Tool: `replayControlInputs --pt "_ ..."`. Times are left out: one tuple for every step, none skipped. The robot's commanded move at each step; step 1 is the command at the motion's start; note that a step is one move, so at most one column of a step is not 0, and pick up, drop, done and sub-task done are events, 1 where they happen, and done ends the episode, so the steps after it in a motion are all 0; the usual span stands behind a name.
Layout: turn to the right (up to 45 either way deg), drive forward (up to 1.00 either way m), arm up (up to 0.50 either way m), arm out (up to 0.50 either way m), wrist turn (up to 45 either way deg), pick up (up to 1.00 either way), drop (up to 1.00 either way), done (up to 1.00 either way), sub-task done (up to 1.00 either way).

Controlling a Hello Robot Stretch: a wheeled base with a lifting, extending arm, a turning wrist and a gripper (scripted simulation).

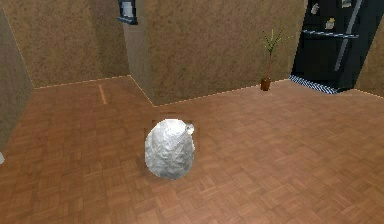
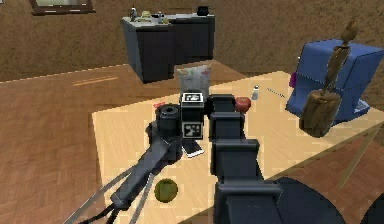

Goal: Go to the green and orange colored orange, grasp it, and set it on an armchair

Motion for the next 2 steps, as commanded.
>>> replayControlInputs --pt "0.0 0.0 0.0 0.0 45.0 0.0 0.0 0.0 0.0" --pt "0.0 0.0 0.0 0.0 45.0 0.0 0.0 0.0 0.0"
